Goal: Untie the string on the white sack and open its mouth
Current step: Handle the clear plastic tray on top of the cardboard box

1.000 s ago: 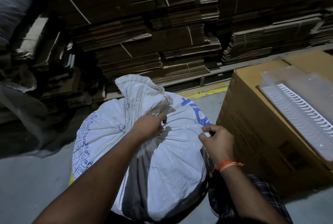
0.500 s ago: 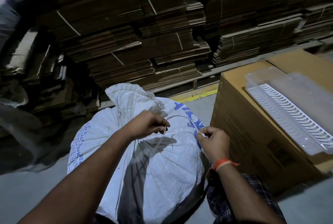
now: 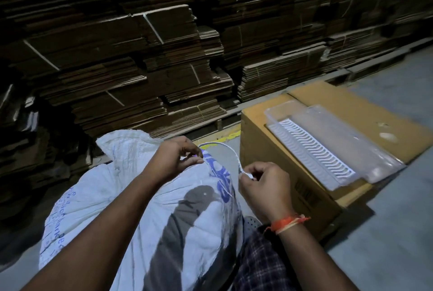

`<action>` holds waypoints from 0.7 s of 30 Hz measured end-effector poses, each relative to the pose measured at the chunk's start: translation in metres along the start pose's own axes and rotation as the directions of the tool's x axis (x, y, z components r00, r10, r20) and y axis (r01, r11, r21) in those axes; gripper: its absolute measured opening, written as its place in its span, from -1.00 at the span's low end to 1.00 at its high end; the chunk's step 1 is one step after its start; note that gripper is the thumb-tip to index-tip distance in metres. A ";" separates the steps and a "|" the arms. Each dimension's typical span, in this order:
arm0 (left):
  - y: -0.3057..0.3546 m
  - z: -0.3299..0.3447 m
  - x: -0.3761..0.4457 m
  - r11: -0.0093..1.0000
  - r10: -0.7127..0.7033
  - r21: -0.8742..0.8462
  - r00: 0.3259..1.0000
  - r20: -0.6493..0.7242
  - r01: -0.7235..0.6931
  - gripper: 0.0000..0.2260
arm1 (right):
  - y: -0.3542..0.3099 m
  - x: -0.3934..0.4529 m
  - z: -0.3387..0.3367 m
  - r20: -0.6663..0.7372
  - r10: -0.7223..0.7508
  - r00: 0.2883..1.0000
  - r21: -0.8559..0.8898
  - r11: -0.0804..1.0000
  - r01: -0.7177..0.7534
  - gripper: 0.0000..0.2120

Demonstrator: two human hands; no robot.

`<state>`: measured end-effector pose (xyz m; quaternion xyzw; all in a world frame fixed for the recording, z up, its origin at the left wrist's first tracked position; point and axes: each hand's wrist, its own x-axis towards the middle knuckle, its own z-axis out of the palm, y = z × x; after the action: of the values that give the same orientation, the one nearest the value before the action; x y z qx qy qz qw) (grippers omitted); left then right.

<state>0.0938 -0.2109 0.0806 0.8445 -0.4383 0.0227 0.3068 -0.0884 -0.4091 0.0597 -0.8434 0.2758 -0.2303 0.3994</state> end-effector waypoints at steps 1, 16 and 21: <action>0.010 0.003 0.008 1.000 0.010 -0.011 1.000 -0.002 -0.011 -0.92 | -0.001 0.002 -0.011 -0.016 -0.011 1.000 -0.019 1.000 0.011 -0.94; 0.143 0.060 0.152 0.977 0.147 0.155 0.989 -0.002 -0.145 -0.84 | 0.034 0.074 -0.147 -0.184 0.022 0.983 -0.248 0.966 -0.068 -0.90; 0.171 0.089 0.188 0.949 0.080 0.297 0.991 0.108 -0.109 -0.83 | 0.055 0.099 -0.155 -0.224 0.063 0.973 -0.349 0.926 -0.140 -0.88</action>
<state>0.0597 -0.4687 0.1519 0.8596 -0.4837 0.0644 0.1516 -0.1247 -0.5877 0.1211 -0.8583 0.3973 -0.2416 0.2170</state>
